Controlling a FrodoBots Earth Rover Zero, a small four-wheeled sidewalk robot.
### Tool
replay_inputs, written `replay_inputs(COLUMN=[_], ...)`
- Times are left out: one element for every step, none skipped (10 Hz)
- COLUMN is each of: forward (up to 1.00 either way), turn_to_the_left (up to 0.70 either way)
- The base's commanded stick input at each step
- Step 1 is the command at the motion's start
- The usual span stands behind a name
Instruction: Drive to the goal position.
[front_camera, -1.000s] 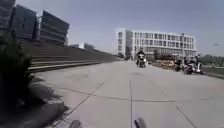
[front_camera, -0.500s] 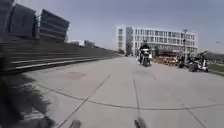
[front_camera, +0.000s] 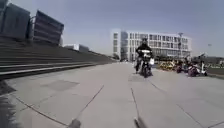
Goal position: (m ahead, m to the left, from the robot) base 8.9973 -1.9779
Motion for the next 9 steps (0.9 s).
replay_inputs(forward=[1.0, 1.0, 1.0, 1.0, 1.0, 1.0, 1.0, 1.0, 1.0], turn_to_the_left=[0.01, 0.01, 0.01, 0.01, 0.01, 0.01, 0.01, 0.01, 0.01])
